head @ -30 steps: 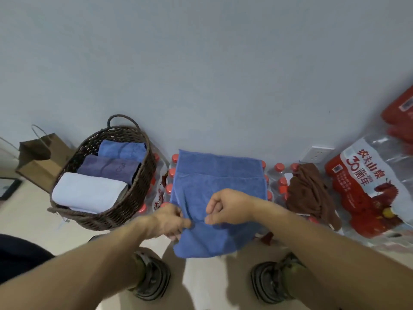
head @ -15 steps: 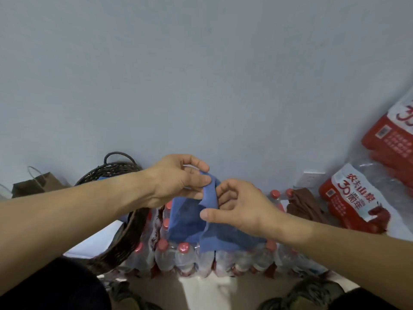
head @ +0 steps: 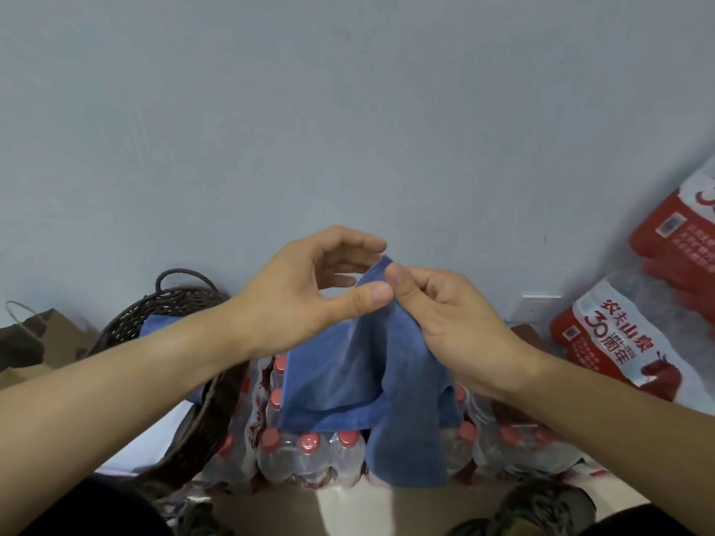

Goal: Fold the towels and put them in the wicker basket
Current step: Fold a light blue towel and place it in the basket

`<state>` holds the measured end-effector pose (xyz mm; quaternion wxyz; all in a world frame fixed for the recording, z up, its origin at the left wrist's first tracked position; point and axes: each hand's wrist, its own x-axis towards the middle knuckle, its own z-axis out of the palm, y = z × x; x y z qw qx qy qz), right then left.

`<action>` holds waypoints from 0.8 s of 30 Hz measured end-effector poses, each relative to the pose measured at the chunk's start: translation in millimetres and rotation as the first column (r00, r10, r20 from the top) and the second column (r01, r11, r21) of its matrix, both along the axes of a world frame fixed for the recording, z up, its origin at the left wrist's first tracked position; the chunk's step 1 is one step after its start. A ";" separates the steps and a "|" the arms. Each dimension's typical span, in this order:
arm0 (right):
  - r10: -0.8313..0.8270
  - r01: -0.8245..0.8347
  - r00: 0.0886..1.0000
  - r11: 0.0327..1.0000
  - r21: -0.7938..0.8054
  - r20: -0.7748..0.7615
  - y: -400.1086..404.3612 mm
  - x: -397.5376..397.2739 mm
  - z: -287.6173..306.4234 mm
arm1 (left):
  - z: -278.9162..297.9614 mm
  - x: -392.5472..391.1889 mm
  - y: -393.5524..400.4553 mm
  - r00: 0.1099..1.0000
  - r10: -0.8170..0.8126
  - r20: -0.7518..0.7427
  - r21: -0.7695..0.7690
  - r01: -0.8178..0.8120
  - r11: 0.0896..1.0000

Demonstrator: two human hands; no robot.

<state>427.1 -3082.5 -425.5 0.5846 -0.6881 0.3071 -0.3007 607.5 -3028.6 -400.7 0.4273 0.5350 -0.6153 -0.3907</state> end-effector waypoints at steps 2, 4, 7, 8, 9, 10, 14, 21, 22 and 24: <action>0.023 -0.026 0.999 0.998 0.053 0.047 1.1 0.5 4.5 | 3.1 -3.6 -3.6 0.998 -0.043 -0.049 0.022 0.044 0.999; 0.032 -0.043 0.996 0.991 0.130 0.082 2.7 -0.2 8.4 | 2.9 -5.8 -4.1 0.995 -0.063 -0.083 0.041 0.066 0.997; 0.048 -0.054 0.998 0.985 0.164 0.037 3.3 -4.5 9.5 | 5.5 -9.8 -3.0 0.992 -0.047 -0.118 0.005 0.048 0.999; 0.070 -0.069 0.998 0.985 0.157 0.001 3.4 -6.4 10.0 | 7.4 -11.0 -2.4 0.991 -0.041 -0.131 -0.014 0.040 0.999; 0.115 -0.108 0.993 0.984 0.141 -0.040 3.5 -8.7 11.7 | 9.6 -11.7 -1.6 0.987 -0.030 -0.156 -0.028 0.026 0.999; 0.180 -0.170 0.980 0.979 0.115 -0.087 3.5 -11.7 13.9 | 11.9 -12.4 -0.8 0.983 -0.009 -0.184 -0.038 0.002 0.999; 0.436 -0.395 0.833 0.900 0.184 -0.341 -0.8 -27.3 12.1 | 16.7 -10.1 1.2 0.970 0.133 -0.206 -0.071 -0.150 0.986; 0.468 -0.451 0.396 0.849 0.276 -0.790 -25.0 -70.6 6.0 | 2.1 14.5 0.1 0.965 0.263 0.001 -0.081 -0.262 0.962; 0.465 -0.436 0.376 0.852 0.290 -0.802 -28.8 -77.1 8.2 | -0.5 18.2 -0.5 0.959 0.280 0.037 -0.069 -0.277 0.958; 0.462 -0.397 0.407 0.866 0.303 -0.788 -36.3 -88.0 12.5 | -6.3 26.7 -1.3 0.956 0.272 0.114 -0.008 -0.273 0.962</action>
